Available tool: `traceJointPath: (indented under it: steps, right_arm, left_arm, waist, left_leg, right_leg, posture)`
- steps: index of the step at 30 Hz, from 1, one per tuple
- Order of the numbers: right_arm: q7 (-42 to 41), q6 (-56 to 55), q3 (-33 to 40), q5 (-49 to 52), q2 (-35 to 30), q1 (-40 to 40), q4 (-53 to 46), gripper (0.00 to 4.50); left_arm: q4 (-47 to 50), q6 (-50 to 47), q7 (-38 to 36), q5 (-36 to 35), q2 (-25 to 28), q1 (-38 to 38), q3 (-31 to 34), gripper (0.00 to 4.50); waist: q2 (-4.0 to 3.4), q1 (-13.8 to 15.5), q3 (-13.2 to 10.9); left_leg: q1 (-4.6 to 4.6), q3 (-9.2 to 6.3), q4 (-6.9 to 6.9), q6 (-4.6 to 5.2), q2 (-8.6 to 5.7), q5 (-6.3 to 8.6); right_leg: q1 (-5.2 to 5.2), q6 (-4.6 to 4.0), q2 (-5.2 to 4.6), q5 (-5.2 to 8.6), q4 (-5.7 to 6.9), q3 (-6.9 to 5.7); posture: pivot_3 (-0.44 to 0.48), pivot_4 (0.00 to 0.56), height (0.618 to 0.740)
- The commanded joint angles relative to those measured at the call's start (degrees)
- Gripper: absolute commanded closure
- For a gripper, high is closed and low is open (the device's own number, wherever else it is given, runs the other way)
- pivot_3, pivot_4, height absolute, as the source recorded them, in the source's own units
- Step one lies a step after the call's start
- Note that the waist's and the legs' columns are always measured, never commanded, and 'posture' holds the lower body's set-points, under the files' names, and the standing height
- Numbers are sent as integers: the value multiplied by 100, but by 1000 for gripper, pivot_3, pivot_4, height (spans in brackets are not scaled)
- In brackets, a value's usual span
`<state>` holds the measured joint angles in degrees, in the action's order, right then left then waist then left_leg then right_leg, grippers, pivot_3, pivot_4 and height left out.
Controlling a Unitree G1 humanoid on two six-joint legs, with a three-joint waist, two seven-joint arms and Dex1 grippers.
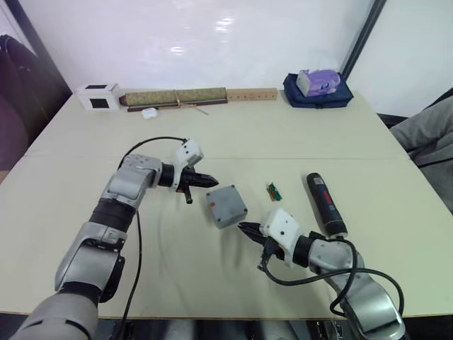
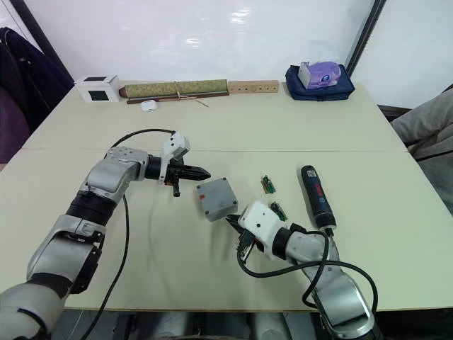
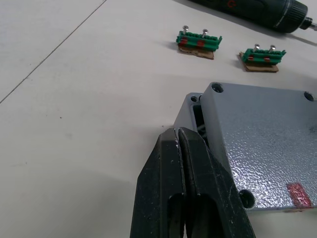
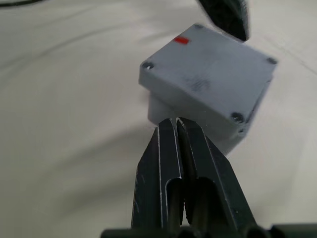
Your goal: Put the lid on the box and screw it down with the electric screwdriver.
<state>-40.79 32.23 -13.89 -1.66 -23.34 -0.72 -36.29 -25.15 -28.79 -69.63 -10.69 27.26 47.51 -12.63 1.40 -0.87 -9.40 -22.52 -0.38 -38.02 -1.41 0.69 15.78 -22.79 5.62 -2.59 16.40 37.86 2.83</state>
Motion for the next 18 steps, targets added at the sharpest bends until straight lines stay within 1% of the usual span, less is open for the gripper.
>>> traceJointPath:
  steps: [1, 6, 18]
  right_arm:
    - [216, -274, -26, 20, 5, 124, -32, 4429]
    - [381, -314, -44, 106, 18, 217, 32, 4429]
    - [534, -351, -175, 151, 4, 337, 175, 4429]
  left_arm:
    - [456, -87, 8, -58, 116, -22, 87, 4500]
    - [765, -301, -9, -144, 127, -109, 89, 4500]
    - [730, -241, -97, -93, 43, -143, -70, 4500]
  waist:
    - [-1, 0, 0]
    - [-1, 0, -1]
    - [-1, -1, -1]
  left_leg:
    - [0, 0, 0, 0, 0, 0]
    - [0, -1, 0, 0, 1, 0]
    - [0, 0, 0, 0, 1, 0]
  right_leg:
    - [0, 0, 0, 0, 0, 0]
    - [0, 0, 0, 0, 0, 0]
    - [0, 0, 0, 0, 0, 0]
  posture:
    - [0, 150, 740]
    - [0, 150, 740]
    - [0, 150, 740]
